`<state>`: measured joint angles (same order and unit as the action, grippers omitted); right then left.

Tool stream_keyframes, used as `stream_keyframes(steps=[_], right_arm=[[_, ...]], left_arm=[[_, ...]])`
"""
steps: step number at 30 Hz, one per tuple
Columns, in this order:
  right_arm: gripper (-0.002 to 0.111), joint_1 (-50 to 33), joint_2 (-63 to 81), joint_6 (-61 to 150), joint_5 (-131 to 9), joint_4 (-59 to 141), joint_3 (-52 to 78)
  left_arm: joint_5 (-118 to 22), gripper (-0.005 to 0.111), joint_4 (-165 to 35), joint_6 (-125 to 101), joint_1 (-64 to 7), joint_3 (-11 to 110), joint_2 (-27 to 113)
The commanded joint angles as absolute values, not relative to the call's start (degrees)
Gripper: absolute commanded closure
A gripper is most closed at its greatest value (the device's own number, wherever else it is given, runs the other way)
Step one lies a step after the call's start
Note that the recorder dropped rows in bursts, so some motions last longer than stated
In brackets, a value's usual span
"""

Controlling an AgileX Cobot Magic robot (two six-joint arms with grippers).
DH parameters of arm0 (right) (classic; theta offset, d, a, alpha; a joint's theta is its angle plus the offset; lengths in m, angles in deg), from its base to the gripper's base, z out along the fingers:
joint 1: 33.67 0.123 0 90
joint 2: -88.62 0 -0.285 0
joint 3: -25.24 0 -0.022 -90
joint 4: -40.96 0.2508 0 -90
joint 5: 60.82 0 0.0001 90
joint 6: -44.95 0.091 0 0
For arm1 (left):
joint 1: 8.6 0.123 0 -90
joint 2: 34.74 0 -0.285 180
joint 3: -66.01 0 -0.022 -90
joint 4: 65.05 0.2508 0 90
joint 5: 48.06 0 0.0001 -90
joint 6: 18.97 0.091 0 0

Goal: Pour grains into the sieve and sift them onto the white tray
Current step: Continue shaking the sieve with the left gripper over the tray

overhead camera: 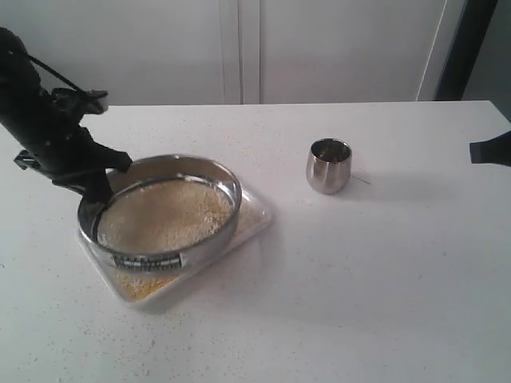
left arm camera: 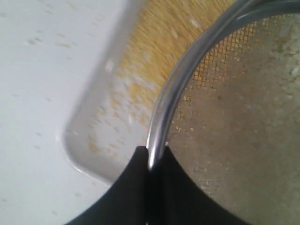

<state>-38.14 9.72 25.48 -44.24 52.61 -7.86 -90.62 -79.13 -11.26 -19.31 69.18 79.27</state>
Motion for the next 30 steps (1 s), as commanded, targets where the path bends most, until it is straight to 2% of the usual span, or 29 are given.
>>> stream_keyframes(steps=[1,3,4,10,14,19,24,28,30], right_arm=[[0.108,-38.15,10.12,25.67,-44.63,52.92,-8.1],[0.108,-38.15,10.12,25.67,-44.63,52.92,-8.1],[0.108,-38.15,10.12,25.67,-44.63,52.92,-8.1],[0.108,-38.15,10.12,25.67,-44.63,52.92,-8.1],[0.108,-38.15,10.12,25.67,-44.63,52.92,-8.1],[0.108,-38.15,10.12,25.67,-44.63,52.92,-8.1],[0.108,-38.15,10.12,25.67,-44.63,52.92,-8.1],[0.108,-38.15,10.12,25.67,-44.63,52.92,-8.1],[0.108,-38.15,10.12,25.67,-44.63,52.92,-8.1]], left_arm=[[-98.31,0.107,-83.57,20.11,-20.83,69.52,78.22],[-91.24,0.107,-82.81,-11.92,-18.14,69.52,78.22],[-90.25,0.107,-83.71,-17.78,-17.24,69.52,78.22],[-97.42,0.107,-84.98,17.5,-19.04,69.52,78.08],[-88.04,0.107,-84.89,-17.16,-16.45,69.52,78.08],[-92.03,0.107,-81.6,12.42,-21.4,69.52,77.67],[-83.91,0.107,-78.64,-20.87,-18.45,69.52,77.67],[-87.51,0.107,-78.76,10.79,-21.97,69.4,77.03],[-87.66,0.107,-76.83,10.51,-22.73,69.43,77.04]])
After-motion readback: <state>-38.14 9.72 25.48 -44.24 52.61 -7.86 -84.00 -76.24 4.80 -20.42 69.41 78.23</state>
